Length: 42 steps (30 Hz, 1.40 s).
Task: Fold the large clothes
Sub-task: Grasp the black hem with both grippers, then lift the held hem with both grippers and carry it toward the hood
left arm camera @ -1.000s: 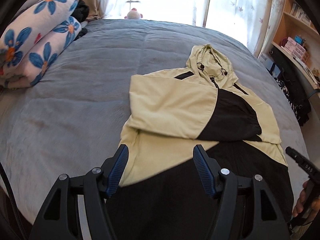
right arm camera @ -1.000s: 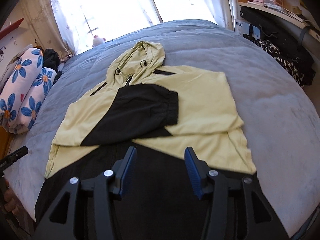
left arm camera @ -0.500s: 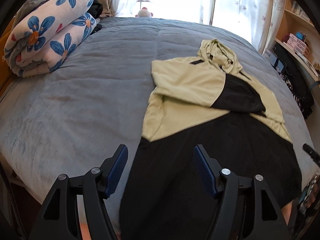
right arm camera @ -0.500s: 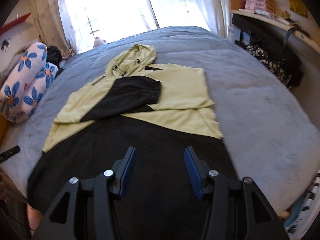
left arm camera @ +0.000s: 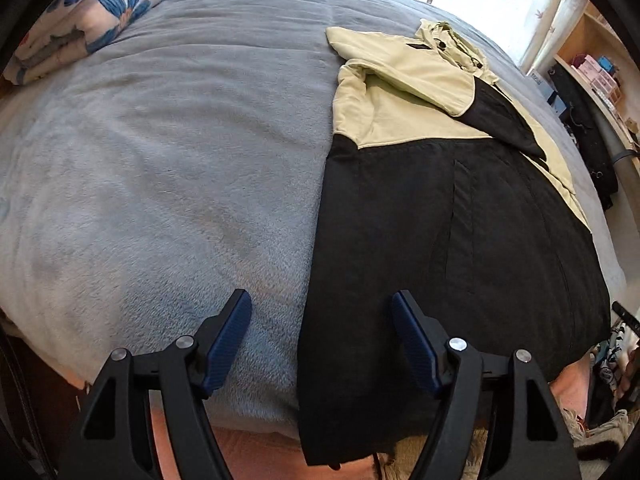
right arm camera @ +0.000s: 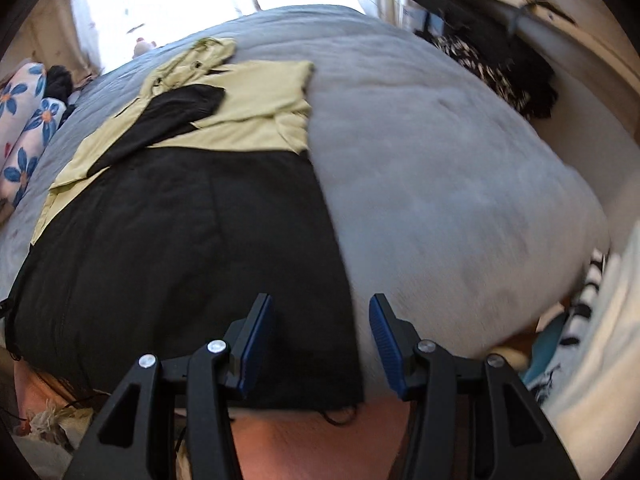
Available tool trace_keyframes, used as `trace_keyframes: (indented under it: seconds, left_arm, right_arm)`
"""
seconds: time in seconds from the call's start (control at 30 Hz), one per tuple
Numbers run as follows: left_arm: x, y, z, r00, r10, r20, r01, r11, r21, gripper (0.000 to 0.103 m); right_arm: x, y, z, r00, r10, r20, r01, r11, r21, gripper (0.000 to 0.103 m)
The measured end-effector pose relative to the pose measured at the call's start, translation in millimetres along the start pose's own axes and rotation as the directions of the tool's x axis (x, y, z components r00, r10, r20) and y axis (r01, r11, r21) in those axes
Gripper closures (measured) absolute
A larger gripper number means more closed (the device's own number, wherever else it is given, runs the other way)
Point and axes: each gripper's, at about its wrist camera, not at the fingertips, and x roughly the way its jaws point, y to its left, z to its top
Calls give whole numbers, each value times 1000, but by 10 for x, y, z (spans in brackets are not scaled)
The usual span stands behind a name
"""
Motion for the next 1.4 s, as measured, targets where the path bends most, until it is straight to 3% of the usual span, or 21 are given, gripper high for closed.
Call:
trace_keyframes:
  seconds: [0.27, 0.37, 0.47, 0.6, 0.77, 0.87, 0.9, 0.93, 0.97, 1.03, 1.13, 1.17, 1.27, 1.4]
  left_arm:
    - [143, -28, 16, 998, -49, -43, 51, 997, 58, 14]
    - [180, -115, -24, 999, -17, -47, 23, 993, 117, 12]
    - [146, -206, -65, 999, -6, -32, 11, 987, 163, 14]
    - [72, -208, -106, 999, -43, -29, 47, 986, 161, 29]
    - [82, -116, -121, 996, -77, -37, 81, 988, 132, 29]
    - [104, -149, -128, 997, -62, -42, 67, 988, 139, 30]
    - [100, -181, -128, 998, -55, -43, 61, 987, 146, 44]
    - [93, -213, -124, 996, -69, -50, 75, 986, 149, 56]
    - [103, -243, -106, 994, -88, -62, 96, 985, 142, 77]
    - [91, -296, -76, 992, -103, -77, 112, 986, 124, 90]
    - [58, -355, -33, 987, -133, -86, 141, 984, 109, 96]
    - [29, -366, -6, 980, -178, -87, 185, 979, 87, 97]
    - [-126, -424, 114, 955, -292, -45, 293, 956, 23, 99]
    - [-413, -513, 392, 909, -410, 74, 415, 908, -59, 99]
  right_arm:
    - [212, -211, -94, 996, 82, -45, -79, 994, 77, 53]
    - [254, -187, -99, 993, 107, -57, -104, 993, 51, 52]
    - [233, -112, -112, 986, 149, -76, -150, 989, -1, 65]
    - [227, -90, -131, 982, 171, -85, -174, 984, -31, 65]
    - [331, -90, -142, 981, 168, -97, -171, 985, -30, 63]
    - [351, -13, -161, 987, 127, -94, -134, 988, -75, 65]
    - [347, 4, -161, 989, 117, -91, -124, 989, -85, 65]
    - [335, 28, -162, 991, 106, -87, -114, 989, -97, 73]
    - [317, 39, -158, 991, 107, -83, -115, 988, -103, 86]
    - [274, 61, -133, 991, 112, -76, -119, 988, -102, 90]
    - [182, 105, -89, 993, 108, -53, -113, 986, -119, 91]
    - [142, 111, -67, 992, 116, -45, -121, 985, -121, 92]
    - [-73, 126, 87, 986, 167, 12, -165, 980, -110, 92]
    - [-347, 145, 429, 966, 234, 108, -225, 970, -87, 92]
